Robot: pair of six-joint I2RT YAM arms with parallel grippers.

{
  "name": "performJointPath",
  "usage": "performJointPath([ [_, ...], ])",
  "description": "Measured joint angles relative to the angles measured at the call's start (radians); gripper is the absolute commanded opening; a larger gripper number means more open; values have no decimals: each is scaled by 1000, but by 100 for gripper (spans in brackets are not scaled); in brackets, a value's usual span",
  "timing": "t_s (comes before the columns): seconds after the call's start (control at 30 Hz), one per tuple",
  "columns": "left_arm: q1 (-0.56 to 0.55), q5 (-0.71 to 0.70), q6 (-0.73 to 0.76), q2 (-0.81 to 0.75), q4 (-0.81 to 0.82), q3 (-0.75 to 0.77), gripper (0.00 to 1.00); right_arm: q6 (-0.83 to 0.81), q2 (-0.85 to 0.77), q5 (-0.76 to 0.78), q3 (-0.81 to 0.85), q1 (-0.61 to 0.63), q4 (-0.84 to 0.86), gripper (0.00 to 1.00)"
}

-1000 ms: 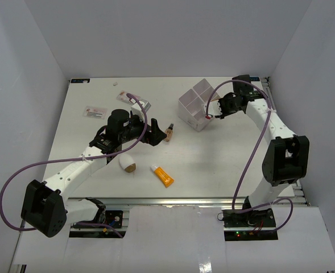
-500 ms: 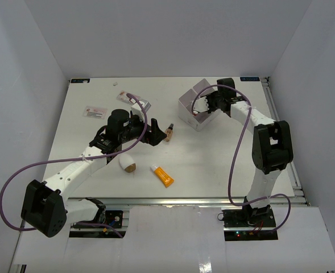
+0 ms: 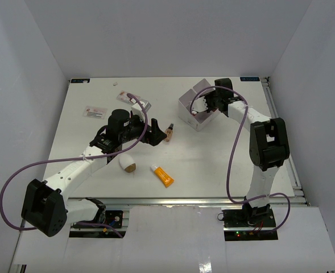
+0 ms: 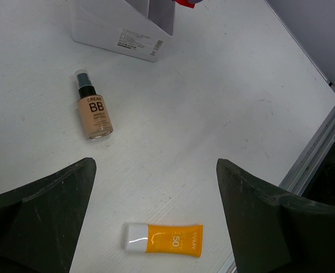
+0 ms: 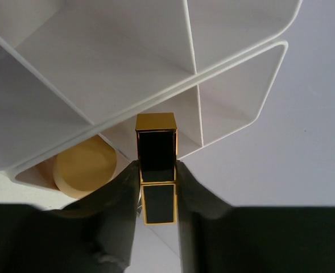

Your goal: Organize the makeup

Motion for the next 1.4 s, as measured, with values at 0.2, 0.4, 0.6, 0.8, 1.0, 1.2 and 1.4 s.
performJointPath([
  [0.2, 0, -1, 3, 9, 0, 0, 98, 2, 6, 16, 2, 5, 26, 63],
  [0.4, 0, 0, 4, 10, 0, 0, 98, 53, 0, 20, 2, 3, 30, 64],
  [0.6, 0, 10, 3, 17, 0, 0, 83, 196, -130, -3, -27, -4, 5, 66],
  [0.8, 0, 50, -7, 79, -3, 9, 64, 659, -487, -174, -153, -43, -97, 64],
  [1.0, 0, 63, -37, 172, -27, 39, 72, 1072, -789, -611, -462, -161, -111, 77],
  [1.2, -18, -22, -64, 365, -182, 272, 84, 1317, -813, -852, -613, -342, -130, 78],
  [1.4, -73, -209, -44, 661, -409, 668, 82, 1405, -859, -938, -623, -378, -99, 79],
])
